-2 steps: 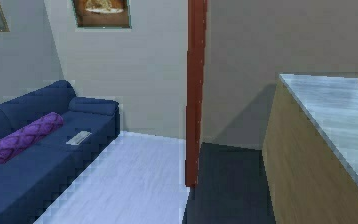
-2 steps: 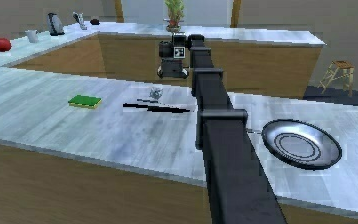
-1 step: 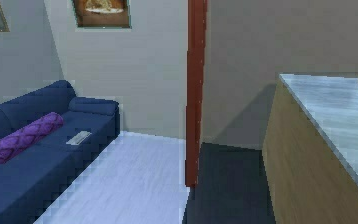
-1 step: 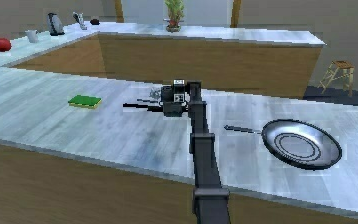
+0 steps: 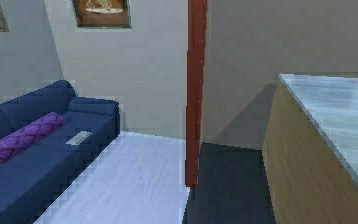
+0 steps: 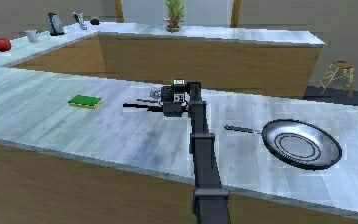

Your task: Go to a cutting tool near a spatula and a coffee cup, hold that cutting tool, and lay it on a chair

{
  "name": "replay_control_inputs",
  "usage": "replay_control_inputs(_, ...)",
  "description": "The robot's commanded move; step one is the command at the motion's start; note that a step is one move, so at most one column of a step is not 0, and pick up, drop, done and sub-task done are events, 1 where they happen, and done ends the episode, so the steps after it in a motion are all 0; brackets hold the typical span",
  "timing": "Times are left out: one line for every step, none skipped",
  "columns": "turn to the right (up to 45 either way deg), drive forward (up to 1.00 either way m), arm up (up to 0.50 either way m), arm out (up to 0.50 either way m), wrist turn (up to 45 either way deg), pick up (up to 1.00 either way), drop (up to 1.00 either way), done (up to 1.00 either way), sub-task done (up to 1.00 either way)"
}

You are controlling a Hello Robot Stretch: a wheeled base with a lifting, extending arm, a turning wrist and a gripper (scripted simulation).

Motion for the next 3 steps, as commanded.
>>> replay_control_inputs(0.0,0.0,0.1,0.0,0.0,0.0,0.0,0.0,0.0)
replay_control_inputs(0.0,0.0,0.04,0.0,0.0,0.0,0.0,0.0,0.0)
replay_control_inputs(0.0,0.0,0.0,0.0,-45.0,0.0,0.0,0.0,0.0)
